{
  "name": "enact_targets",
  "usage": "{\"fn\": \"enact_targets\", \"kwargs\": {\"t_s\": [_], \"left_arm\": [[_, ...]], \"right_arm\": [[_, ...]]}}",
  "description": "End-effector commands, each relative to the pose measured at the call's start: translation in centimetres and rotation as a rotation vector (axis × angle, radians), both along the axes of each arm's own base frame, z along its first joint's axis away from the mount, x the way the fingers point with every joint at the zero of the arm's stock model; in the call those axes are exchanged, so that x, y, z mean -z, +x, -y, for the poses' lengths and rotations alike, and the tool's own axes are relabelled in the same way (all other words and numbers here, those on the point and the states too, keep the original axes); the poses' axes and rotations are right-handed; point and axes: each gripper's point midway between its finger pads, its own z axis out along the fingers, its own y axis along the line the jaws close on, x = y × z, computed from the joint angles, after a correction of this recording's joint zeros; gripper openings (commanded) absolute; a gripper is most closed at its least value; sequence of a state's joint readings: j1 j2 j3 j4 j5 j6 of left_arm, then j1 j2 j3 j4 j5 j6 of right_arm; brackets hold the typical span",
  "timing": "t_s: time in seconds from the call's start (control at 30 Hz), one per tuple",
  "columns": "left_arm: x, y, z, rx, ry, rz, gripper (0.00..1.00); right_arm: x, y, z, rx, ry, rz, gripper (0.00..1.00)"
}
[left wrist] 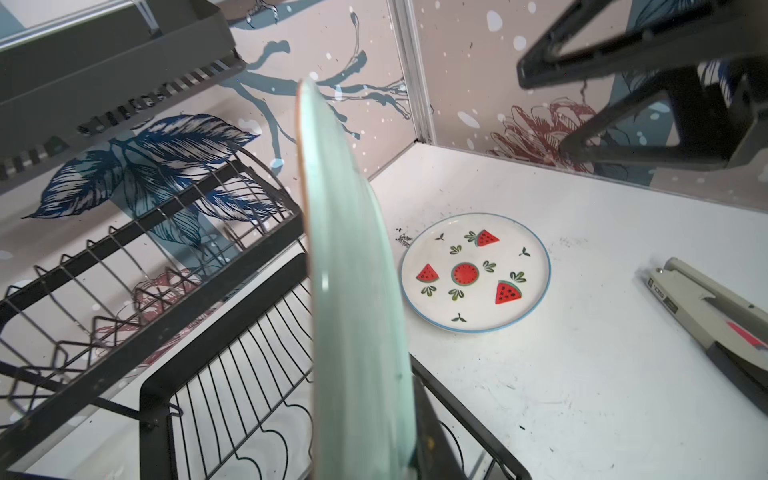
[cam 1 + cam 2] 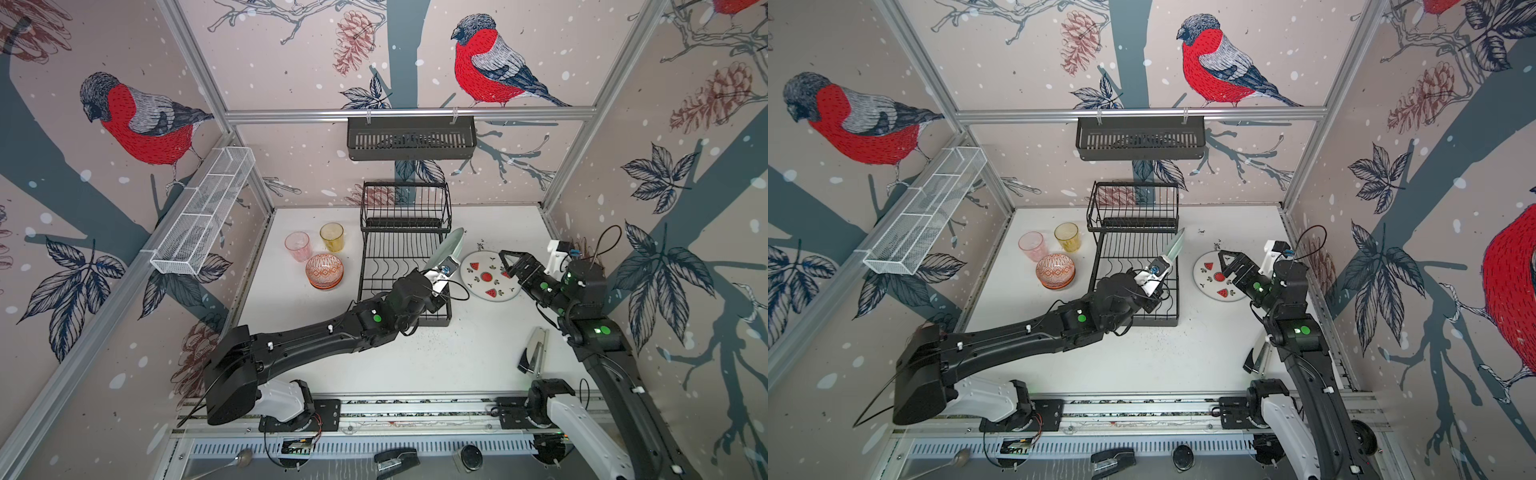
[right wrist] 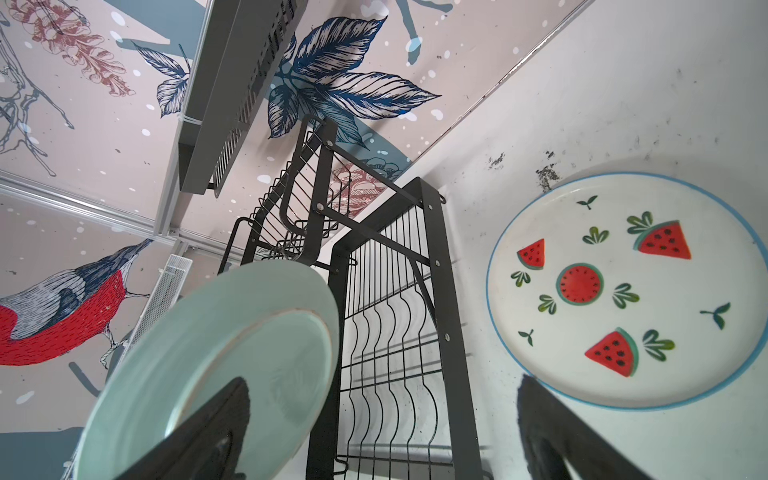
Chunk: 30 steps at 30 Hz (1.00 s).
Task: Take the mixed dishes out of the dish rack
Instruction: 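Lift the pale green plate out of the upper rack with the left gripper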
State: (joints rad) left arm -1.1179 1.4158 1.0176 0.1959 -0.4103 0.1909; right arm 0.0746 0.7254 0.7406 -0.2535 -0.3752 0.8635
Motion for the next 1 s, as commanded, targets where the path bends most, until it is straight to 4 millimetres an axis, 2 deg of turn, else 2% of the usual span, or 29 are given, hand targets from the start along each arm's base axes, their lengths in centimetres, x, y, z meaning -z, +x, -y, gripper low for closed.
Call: {"fn": "enact_targets", "kwargs": {"t_s": [0.0,0.23,0.43,0.73,0.97], "left_arm": [[-3.5,0.3,1.3,-0.015,-0.108,0.087,0.0],[-1.8,-0.5,3.9,0.029,-0.085,0.068,0.0],[-1.1,-1.0,5.8,0.065,-0.07,0.072,0.0],[-0.7,-0.3,8.2,0.066,-0.024,0.121,0.0],[-0.1,-0.1,9.3,0.053,0.038,0.182,0.0]], "right_arm": [[-1.2,0.0,-0.3,-0.02,0.014,0.035,1.0],[-1.5,-0.1,-0.4,-0.033,0.024,0.033,1.0],[-1.2,-0.2,-0.8,-0.054,0.052,0.017,1.0],[-0.4,-0.3,-1.1,-0.065,0.068,-0.016,1.0],[0.1,-0.3,-1.1,-0.07,0.058,-0.033,1.0]]}}
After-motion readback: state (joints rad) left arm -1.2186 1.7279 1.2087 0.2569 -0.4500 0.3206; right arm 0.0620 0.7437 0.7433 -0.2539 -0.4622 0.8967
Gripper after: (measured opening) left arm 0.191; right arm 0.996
